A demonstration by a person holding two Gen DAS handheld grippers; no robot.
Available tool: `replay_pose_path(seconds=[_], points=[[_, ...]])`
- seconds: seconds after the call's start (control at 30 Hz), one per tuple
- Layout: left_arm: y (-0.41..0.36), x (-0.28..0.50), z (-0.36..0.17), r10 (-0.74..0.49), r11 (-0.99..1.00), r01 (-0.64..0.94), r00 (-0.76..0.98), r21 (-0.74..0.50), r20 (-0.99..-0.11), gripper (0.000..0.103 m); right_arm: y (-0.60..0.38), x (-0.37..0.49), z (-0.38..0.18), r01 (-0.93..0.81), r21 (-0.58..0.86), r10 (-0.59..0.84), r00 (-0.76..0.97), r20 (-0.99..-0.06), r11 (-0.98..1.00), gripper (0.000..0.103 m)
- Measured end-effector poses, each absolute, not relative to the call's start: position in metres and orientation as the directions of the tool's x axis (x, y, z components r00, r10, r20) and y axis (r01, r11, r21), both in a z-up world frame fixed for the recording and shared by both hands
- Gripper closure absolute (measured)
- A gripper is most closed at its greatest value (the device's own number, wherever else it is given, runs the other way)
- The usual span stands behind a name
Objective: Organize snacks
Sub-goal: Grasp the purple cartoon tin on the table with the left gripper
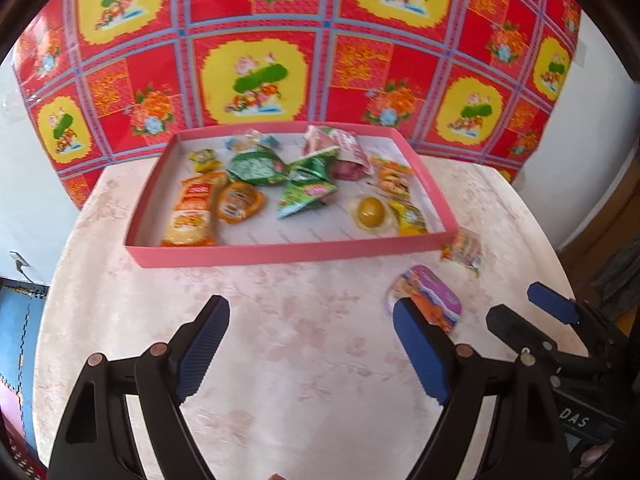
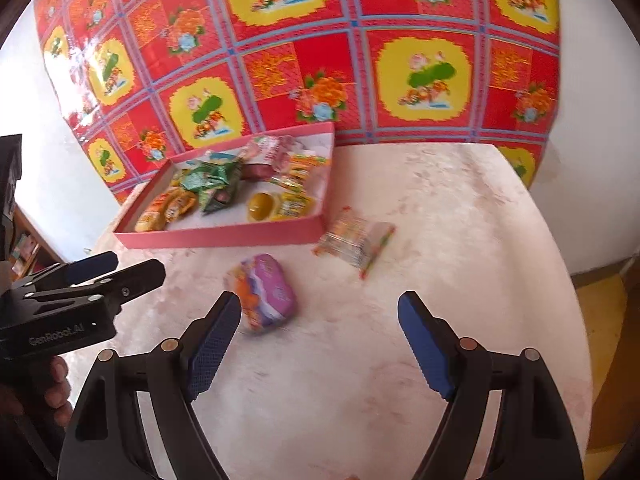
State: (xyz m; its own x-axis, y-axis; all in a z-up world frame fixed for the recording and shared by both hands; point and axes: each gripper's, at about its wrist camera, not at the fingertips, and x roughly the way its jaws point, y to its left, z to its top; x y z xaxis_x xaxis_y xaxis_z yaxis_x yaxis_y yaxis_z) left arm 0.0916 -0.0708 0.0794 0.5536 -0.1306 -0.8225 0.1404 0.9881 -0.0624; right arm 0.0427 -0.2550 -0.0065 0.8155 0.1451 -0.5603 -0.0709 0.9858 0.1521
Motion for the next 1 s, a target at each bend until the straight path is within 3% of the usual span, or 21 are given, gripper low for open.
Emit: replay_pose_path(seconds=[0.37,1.0], points=[[-0.116,0.103,0.071,-0.183,0.977,0.191,0.495,-0.099,-0.849,0.016,-0.289,0.041,-0.017,-0.003,0.153,0.093,0.808,-0.582,0.988,0.020],[-0.155,0.125,0.038,-0.133,0.975,0.220,0.447,-0.035,-0.884,0.016,-0.309,0.043,-0.027,0.006,0.162,0.092,0.805,-0.586,0.987,0.020]])
